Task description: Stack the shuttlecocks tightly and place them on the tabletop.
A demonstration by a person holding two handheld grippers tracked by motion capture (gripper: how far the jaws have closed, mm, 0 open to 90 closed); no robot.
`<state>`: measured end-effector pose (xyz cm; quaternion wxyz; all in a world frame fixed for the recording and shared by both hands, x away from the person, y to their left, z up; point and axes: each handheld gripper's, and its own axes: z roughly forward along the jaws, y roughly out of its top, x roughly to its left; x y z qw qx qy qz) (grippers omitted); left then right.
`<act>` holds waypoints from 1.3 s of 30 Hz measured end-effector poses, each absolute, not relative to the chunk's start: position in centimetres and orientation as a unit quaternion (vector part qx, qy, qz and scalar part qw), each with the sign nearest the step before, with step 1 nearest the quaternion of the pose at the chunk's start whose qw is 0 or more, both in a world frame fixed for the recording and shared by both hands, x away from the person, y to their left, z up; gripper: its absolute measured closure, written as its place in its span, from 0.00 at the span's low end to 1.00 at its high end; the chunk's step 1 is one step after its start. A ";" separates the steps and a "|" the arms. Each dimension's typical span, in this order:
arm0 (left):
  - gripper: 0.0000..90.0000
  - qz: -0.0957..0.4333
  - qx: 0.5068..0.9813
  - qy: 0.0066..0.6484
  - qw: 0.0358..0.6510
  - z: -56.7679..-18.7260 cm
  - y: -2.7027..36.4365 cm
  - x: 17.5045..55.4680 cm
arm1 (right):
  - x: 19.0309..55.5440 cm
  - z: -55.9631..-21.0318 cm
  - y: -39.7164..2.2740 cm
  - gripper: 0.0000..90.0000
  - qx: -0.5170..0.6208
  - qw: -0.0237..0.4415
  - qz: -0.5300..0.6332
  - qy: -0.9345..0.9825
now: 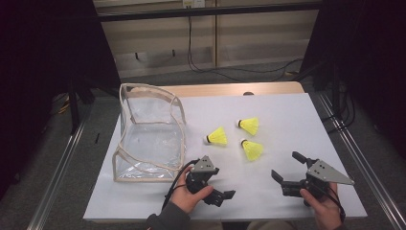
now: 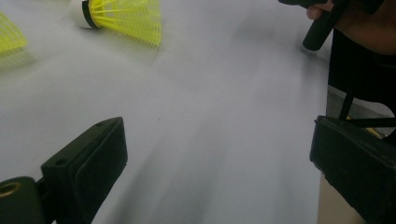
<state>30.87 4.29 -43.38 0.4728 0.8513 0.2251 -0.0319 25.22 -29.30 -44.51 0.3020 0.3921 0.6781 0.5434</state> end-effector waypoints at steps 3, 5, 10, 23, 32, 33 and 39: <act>0.05 -0.033 0.853 0.220 0.472 -43.4 4.7 30.7 | 25.2 -44.5 -29.3 0.02 0.391 0.303 0.543 0.679; 0.05 -0.034 0.853 0.218 0.473 -43.4 4.8 30.6 | 25.2 -44.5 -29.2 0.02 0.391 0.303 0.543 0.679; 0.05 -0.028 0.855 0.213 0.473 -43.2 5.4 30.4 | 25.2 -44.5 -29.1 0.02 0.393 0.301 0.543 0.679; 0.05 -0.024 0.858 0.207 0.470 -43.0 6.7 30.0 | 25.1 -44.5 -29.3 0.02 0.393 0.304 0.541 0.679; 0.05 -0.019 0.859 0.208 0.468 -42.8 7.7 29.8 | 25.1 -44.5 -29.2 0.02 0.391 0.303 0.542 0.679; 0.05 -0.021 0.859 0.208 0.468 -42.8 7.8 29.7 | 25.1 -44.5 -29.2 0.02 0.391 0.303 0.542 0.679; 0.05 -0.019 0.858 0.208 0.469 -42.7 8.3 29.6 | 25.1 -44.5 -29.2 0.02 0.391 0.303 0.541 0.679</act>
